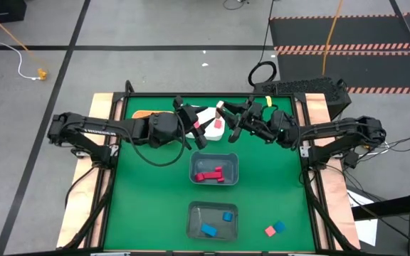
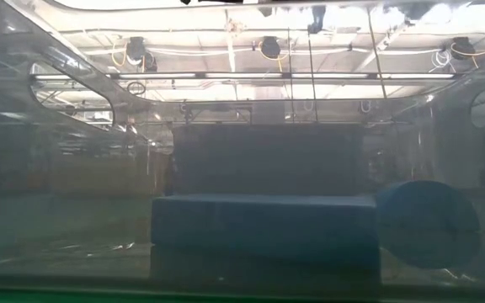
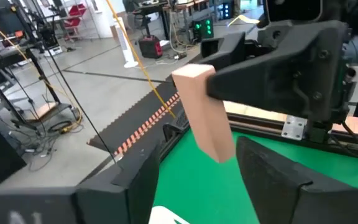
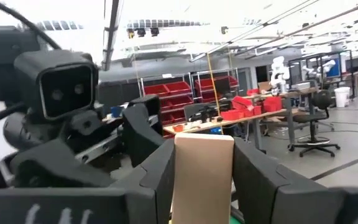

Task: Sort & place blocks by color
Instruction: Put the brown wooden block into the yellow bin

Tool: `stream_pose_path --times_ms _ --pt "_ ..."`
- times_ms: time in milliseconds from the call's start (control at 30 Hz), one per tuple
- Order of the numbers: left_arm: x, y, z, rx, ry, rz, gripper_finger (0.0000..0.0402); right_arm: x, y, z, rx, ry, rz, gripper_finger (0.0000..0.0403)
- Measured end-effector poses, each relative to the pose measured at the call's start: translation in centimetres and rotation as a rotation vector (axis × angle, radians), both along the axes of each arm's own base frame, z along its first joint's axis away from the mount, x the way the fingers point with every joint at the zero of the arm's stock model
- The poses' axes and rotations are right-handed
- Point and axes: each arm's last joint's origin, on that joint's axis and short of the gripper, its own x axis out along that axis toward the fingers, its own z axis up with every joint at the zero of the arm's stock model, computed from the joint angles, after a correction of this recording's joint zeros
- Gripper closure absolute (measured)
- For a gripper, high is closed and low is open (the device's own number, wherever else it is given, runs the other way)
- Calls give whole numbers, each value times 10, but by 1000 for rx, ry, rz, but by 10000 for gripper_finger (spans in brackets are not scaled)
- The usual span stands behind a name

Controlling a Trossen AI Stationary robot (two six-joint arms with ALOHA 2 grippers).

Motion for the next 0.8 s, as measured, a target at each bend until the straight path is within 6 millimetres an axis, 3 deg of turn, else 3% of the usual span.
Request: stream_pose_path --times_ms 300,433,567,800 --pt "0 11 0 60 35 20 86 -3 -13 4 -3 -48 -22 280" --pt "0 21 4 64 -6 51 58 -3 -16 4 1 -48 -30 281" --pt "0 32 8 62 -38 56 55 3 -17 3 0 -86 -29 281" --pt "1 37 7 51 -30 -44 84 24 -19 3 -21 -89 -36 280"
